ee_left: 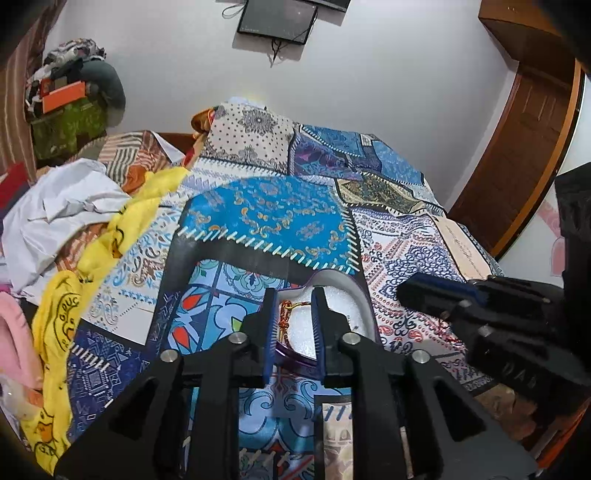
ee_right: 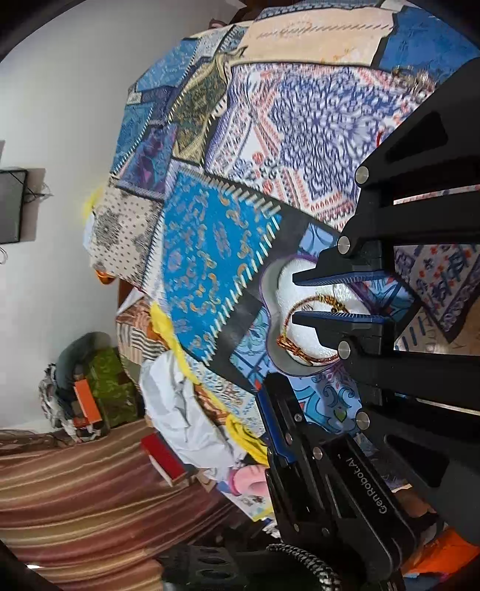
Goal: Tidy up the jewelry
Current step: 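Lower the bracelet into the heart tin and open the left gripper, then move the left gripper to the second bracelet beside the rings and close it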
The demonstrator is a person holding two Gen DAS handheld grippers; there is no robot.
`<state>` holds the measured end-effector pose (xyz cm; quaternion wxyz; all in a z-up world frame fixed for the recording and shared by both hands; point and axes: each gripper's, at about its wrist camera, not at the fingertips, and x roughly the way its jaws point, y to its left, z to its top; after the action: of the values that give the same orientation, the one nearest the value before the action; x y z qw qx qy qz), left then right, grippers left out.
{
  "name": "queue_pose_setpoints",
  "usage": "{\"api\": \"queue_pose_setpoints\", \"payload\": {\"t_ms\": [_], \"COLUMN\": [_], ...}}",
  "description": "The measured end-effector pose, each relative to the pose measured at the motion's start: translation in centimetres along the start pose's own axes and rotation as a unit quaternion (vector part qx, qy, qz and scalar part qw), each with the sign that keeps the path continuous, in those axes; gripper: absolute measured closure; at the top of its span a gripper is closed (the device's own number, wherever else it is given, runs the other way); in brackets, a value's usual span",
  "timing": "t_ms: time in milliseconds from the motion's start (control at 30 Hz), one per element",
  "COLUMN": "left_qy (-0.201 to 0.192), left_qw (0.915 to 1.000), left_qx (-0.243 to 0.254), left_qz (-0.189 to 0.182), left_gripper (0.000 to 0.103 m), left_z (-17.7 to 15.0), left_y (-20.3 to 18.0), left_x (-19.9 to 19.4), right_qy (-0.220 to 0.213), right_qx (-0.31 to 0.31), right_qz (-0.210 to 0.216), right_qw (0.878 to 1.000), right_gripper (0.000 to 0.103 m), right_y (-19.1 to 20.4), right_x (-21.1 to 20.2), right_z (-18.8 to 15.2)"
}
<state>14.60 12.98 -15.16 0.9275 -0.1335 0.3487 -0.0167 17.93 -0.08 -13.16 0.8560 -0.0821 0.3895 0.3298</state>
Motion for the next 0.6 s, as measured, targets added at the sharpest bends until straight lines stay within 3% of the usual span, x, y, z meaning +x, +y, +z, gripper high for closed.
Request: {"api": "queue_pose_setpoints", "payload": {"t_ms": [100,233,267,400,600], "left_qy": [-0.007,-0.017,-0.019,-0.020,-0.018], "left_qw": [0.9999,0.9996,0.9995,0.9991,0.9987], "left_qx": [0.008,0.022,0.025,0.038,0.048], "left_qz": [0.002,0.005,0.006,0.008,0.010], "left_gripper": [0.085,0.073,0.072,0.066,0.058], "left_z": [0.2,0.4,0.5,0.4,0.3], "left_y": [-1.0,-2.5,-3.0,-4.5,-7.0], "left_x": [-1.0,-2.1,-2.3,-2.8,-3.0], "right_qy": [-0.016,-0.032,-0.036,-0.054,-0.067], "right_qx": [0.007,0.020,0.023,0.035,0.053], "right_qz": [-0.012,-0.026,-0.032,-0.056,-0.078], "right_qw": [1.000,0.999,0.999,0.996,0.993], "right_gripper": [0.091,0.089,0.088,0.065,0.063], "right_y": [-0.7,-2.1,-2.5,-3.9,-6.0], "right_x": [-1.7,-3.8,-4.2,-6.1,-8.3], "right_z": [0.0,0.0,-0.1,-0.9,-2.0]}}
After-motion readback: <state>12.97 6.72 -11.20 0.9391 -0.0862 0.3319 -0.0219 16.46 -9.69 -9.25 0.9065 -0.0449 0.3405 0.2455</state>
